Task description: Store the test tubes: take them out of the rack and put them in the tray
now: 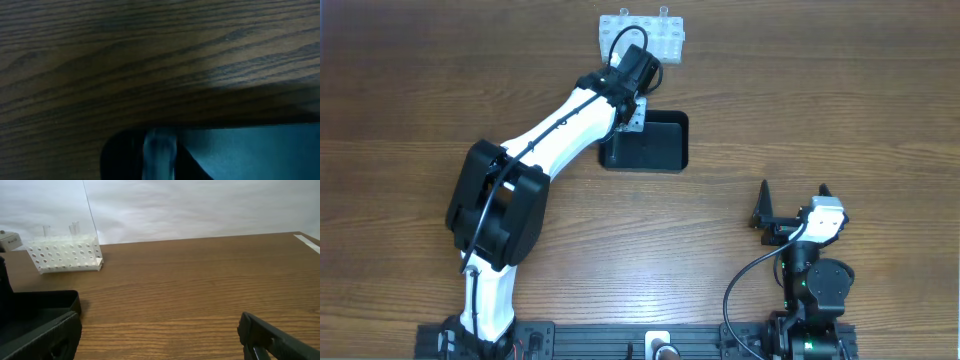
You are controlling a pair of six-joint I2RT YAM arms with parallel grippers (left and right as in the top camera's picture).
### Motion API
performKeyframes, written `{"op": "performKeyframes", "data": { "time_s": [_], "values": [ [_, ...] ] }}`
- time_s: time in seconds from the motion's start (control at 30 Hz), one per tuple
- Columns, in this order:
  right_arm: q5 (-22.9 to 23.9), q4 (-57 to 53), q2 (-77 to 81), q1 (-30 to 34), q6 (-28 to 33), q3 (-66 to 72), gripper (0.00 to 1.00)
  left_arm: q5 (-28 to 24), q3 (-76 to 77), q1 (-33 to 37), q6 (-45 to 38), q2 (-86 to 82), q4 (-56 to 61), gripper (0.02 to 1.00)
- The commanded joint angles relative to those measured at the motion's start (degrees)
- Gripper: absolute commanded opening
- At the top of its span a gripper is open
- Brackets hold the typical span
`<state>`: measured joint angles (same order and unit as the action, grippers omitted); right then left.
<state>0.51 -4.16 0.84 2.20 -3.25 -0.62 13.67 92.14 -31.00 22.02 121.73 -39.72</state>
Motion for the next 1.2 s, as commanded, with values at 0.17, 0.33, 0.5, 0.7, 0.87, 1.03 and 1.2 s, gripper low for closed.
{"op": "performKeyframes", "data": {
  "time_s": [0.17,0.33,0.5,0.7,0.87,1.03,1.2],
  "values": [
    [-0.3,-0.2,-0.6,-0.4,-0.5,0.3,0.991,-0.7,0.9,0.4,0.7,1.2,-0.2,0.358],
    [-0.3,-0.2,-0.6,-0.4,-0.5,0.3,0.991,-0.8,1.0,0.4,0.7,1.2,-0.2,0.36],
    [-0.3,-0.2,-0.6,-0.4,-0.5,0.3,0.993,-0.7,1.8,0.4,0.7,1.2,-0.2,0.358],
    [-0.3,-0.2,-0.6,-0.4,-0.5,0.3,0.991,0.1,3.6,0.7,0.7,-0.3,-0.4,0.36],
    [-0.3,-0.2,-0.6,-0.4,-0.5,0.3,0.991,4.0,6.6,1.1,0.7,-2.4,0.5,0.371],
    [-0.3,-0.2,-0.6,-0.4,-0.5,0.3,0.991,10.5,9.4,1.7,0.6,-2.7,6.6,0.371],
    [-0.3,-0.2,-0.6,-0.4,-0.5,0.3,0.993,15.4,9.5,1.7,-1.5,-2.6,16.2,0.4]
  ]
}}
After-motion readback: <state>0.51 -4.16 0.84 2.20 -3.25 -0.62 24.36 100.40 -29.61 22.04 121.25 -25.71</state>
